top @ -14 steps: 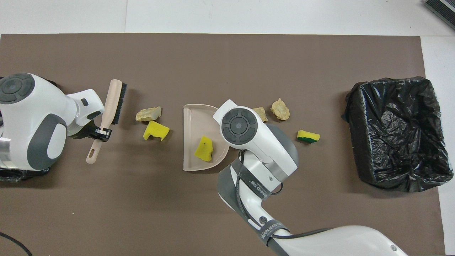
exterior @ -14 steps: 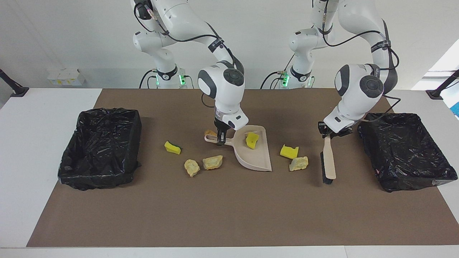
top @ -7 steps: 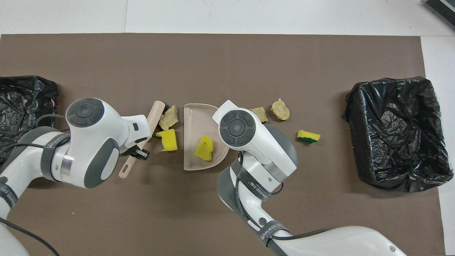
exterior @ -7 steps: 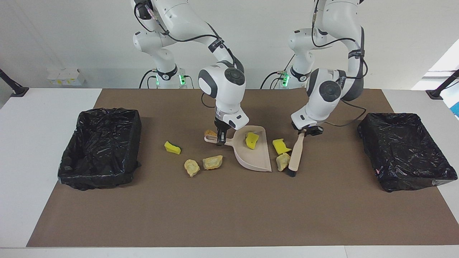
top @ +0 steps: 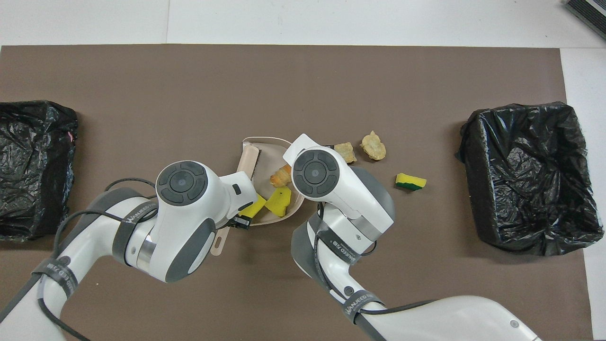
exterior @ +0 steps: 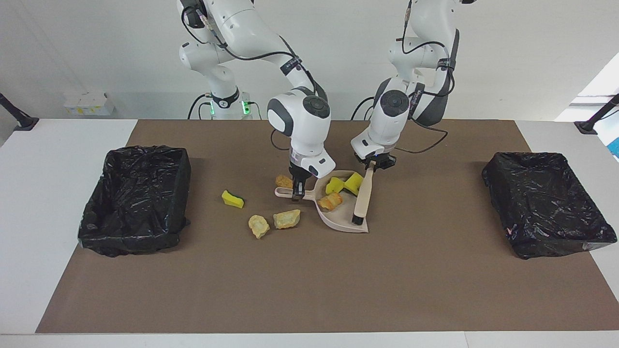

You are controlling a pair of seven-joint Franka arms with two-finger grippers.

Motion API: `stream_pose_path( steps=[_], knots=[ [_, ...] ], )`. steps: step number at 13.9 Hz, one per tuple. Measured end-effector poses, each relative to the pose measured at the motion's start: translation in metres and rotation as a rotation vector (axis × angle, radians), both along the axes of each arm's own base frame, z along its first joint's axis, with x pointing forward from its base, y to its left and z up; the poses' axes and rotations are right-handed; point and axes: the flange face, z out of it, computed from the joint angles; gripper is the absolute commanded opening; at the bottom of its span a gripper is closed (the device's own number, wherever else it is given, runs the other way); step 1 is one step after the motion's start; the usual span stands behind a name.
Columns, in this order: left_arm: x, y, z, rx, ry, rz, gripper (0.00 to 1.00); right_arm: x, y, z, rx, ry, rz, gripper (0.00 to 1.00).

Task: Sweep and dump trash in bin

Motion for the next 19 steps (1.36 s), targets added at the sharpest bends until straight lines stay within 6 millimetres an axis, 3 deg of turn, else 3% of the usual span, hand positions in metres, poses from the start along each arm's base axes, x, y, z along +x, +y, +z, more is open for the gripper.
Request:
stream_pose_path(
  steps=[4,9,11,15,19],
  knots=[
    [0.003,-0.005,0.007,-0.002,-0.013,0.101,0.00,0.003,-0.003,0.001,0.002,-0.002,-0.007,0.00],
    [0.031,-0.003,0.061,-0.026,-0.064,0.276,0.00,0.033,-0.053,0.023,0.036,-0.006,-0.046,0.00],
    [0.032,-0.004,0.074,-0.025,-0.068,0.301,0.00,0.039,-0.064,0.032,0.043,-0.001,-0.045,0.00],
    [0.002,-0.007,0.083,0.091,0.022,0.468,0.00,0.043,-0.093,0.056,0.042,0.031,-0.071,0.00],
    [-0.066,-0.034,0.071,0.162,0.037,0.452,0.00,0.055,-0.165,0.094,0.034,0.063,-0.067,0.00]
  ],
)
